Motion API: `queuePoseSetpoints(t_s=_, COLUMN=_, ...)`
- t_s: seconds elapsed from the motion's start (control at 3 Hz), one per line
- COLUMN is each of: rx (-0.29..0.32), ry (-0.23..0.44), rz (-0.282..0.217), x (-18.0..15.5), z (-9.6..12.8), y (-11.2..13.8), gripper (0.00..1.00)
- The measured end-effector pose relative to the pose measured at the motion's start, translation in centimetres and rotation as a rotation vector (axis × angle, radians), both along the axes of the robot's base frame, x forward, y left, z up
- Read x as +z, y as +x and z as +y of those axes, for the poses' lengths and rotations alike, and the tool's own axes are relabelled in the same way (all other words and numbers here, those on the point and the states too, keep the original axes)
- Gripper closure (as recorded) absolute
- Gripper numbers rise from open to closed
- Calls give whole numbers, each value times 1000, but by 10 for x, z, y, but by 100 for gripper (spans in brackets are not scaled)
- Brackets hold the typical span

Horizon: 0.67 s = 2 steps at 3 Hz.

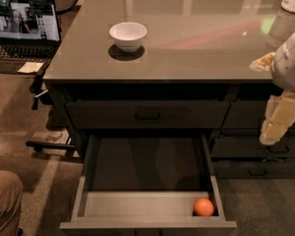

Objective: Pick orange from middle drawer and place on counter

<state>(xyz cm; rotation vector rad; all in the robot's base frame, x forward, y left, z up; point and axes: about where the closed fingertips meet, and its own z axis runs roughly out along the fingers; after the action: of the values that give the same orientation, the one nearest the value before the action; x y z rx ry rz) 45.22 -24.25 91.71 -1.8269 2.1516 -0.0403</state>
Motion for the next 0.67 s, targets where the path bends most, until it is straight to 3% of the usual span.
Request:
queuePoseSetpoints(t_s=0.33, rx=82, ry=9, rz=18, x=-52, z=-20, y=7, gripper=0)
queuePoseSetpoints(t_s=0.67, rx=204, ry=7, rz=13, x=-107, z=-30, y=10, gripper=0)
